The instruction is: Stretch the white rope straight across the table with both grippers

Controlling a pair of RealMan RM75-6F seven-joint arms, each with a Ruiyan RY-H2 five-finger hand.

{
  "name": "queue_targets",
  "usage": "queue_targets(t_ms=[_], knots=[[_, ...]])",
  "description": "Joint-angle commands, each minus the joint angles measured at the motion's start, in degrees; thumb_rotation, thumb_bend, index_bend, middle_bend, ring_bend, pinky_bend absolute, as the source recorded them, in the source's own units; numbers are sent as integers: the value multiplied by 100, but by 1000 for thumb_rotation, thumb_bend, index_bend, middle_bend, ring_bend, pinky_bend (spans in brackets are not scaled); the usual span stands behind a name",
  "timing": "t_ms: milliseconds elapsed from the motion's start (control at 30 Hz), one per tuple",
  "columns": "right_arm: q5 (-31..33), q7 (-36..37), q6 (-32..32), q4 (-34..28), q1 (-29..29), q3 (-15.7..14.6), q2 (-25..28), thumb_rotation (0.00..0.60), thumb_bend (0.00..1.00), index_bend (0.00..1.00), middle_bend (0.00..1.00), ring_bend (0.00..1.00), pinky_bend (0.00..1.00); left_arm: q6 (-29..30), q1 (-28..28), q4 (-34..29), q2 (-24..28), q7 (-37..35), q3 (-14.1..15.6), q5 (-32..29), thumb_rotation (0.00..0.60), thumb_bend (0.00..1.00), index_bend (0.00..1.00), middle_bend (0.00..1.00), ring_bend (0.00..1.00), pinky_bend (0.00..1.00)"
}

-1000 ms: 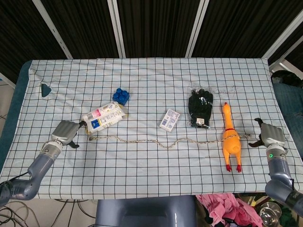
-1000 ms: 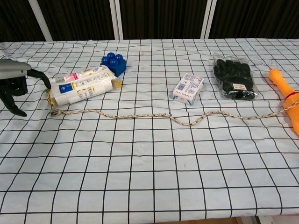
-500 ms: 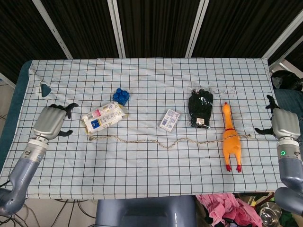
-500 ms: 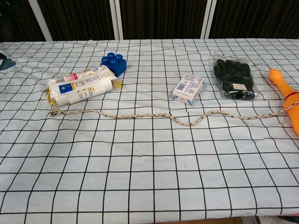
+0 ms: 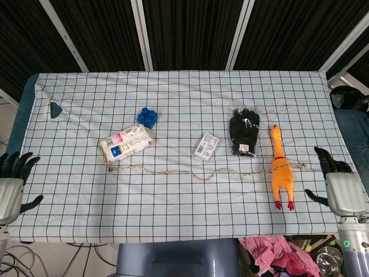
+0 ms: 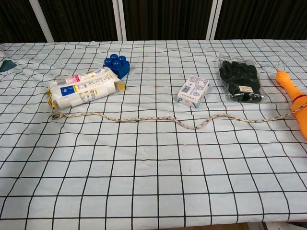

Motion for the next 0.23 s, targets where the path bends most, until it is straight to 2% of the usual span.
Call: queue_targets(t_ms=[33,133,233], knots=[[-416,79,326,133,-371,-332,-288,600,64,12,101,262,238,272,562,692,-78,-819,363,379,600,25,162,108,33,2],[-519,131,517,293,-558,-380,-477,600,64,12,100,261,228,325,724,1154,-255,-1170,359,515,600,25,160,92,14,0],[-588,127,560,354,-595,-350,-503,600,63,12,101,261,227,174,740,1316,-272,-1413,316,475,600,25,151,76,0,0]])
